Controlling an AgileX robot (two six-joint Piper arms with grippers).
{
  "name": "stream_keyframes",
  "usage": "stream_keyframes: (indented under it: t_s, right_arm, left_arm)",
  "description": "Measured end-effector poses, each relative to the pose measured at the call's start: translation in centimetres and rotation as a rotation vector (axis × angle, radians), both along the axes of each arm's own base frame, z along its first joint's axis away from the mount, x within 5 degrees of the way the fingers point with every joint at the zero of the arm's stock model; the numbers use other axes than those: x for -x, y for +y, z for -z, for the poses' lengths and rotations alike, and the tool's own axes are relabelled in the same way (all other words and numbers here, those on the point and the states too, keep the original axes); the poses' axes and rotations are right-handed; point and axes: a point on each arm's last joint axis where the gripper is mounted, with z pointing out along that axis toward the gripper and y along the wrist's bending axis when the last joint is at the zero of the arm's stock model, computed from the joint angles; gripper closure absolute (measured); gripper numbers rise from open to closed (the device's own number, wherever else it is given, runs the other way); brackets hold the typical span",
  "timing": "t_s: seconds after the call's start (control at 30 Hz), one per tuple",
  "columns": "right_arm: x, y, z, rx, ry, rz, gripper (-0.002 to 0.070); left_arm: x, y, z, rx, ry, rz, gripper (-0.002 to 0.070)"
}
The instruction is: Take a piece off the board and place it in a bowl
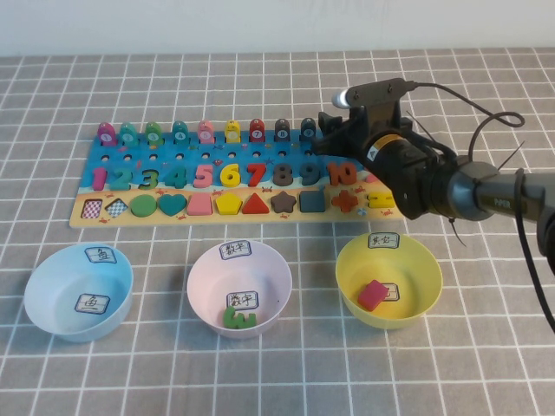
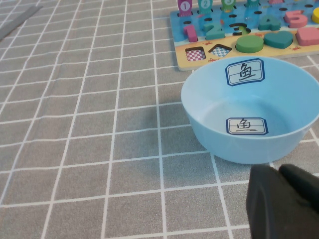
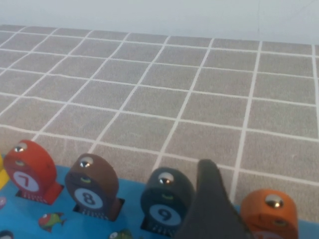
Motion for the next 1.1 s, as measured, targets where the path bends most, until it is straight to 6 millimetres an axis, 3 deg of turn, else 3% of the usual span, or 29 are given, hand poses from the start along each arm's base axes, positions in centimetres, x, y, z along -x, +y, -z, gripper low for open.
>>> stream_keyframes:
  t_s: [0.23,0.43,1.1]
  right_arm:
    - [-0.4,0.1,1.2,-0.006,0.035,0.016,0.0270]
    - [-0.6,0.1,1.1,-0.017,0.035,0.024,0.0275]
    - [-0.6,0.1,1.1,-0.021,0.035,0.027,0.0432]
  left_arm:
    - [0.0,0.0,0.0,0.000,0.000,0.000,0.0675]
    - [0.0,0.0,0.0,0.000,0.000,0.000,0.0675]
    - [0.0,0.0,0.0,0.000,0.000,0.000,0.0675]
